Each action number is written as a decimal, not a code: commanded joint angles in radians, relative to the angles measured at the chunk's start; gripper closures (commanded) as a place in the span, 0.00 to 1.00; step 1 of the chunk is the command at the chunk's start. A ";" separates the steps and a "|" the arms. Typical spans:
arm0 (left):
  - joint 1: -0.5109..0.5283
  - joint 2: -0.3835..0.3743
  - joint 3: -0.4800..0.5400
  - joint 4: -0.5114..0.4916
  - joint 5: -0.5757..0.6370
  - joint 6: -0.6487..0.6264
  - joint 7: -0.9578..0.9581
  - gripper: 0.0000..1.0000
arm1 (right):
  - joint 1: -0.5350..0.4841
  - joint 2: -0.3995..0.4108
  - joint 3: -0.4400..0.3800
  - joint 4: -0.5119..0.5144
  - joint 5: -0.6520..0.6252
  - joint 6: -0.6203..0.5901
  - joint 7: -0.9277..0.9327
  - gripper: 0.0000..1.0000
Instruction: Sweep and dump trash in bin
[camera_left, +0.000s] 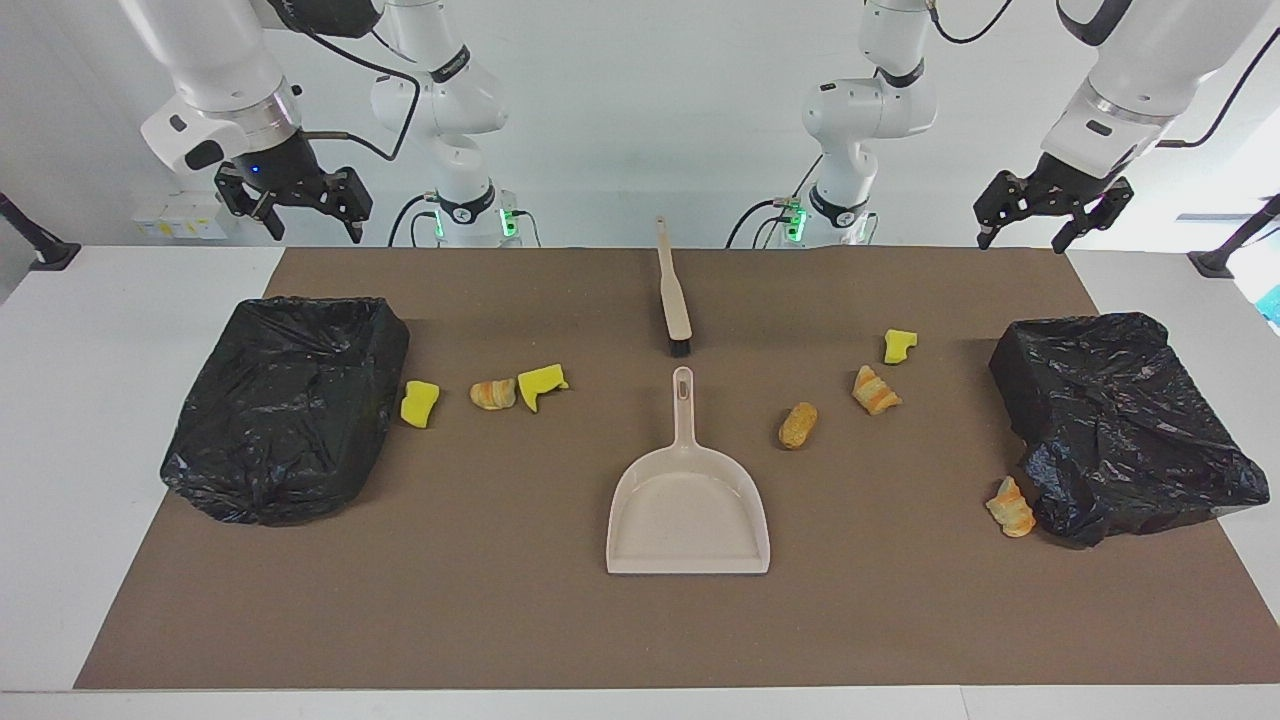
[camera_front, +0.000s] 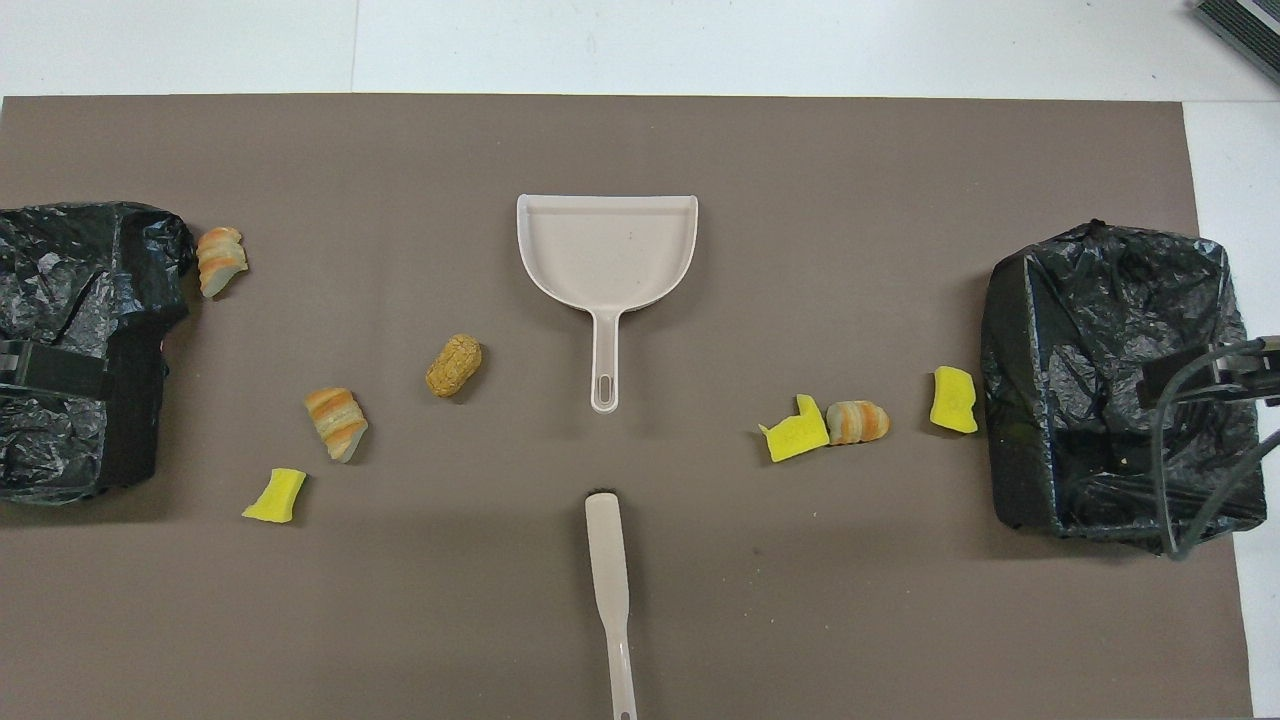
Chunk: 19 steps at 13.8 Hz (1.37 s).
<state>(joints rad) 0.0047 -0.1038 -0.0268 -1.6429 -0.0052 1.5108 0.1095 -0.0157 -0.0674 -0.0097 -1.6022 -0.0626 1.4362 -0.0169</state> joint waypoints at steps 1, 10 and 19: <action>0.006 -0.023 -0.005 -0.021 0.016 -0.001 0.006 0.00 | -0.004 -0.018 0.001 -0.021 0.017 -0.002 0.022 0.00; 0.006 -0.017 -0.005 -0.014 0.016 0.012 -0.001 0.00 | -0.004 -0.018 0.001 -0.021 0.017 -0.002 0.022 0.00; -0.006 -0.027 -0.010 -0.031 0.013 0.005 -0.007 0.00 | -0.004 -0.018 0.001 -0.021 0.017 -0.002 0.022 0.00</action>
<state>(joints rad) 0.0047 -0.1041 -0.0375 -1.6434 -0.0052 1.5124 0.1091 -0.0157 -0.0674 -0.0097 -1.6023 -0.0626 1.4362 -0.0169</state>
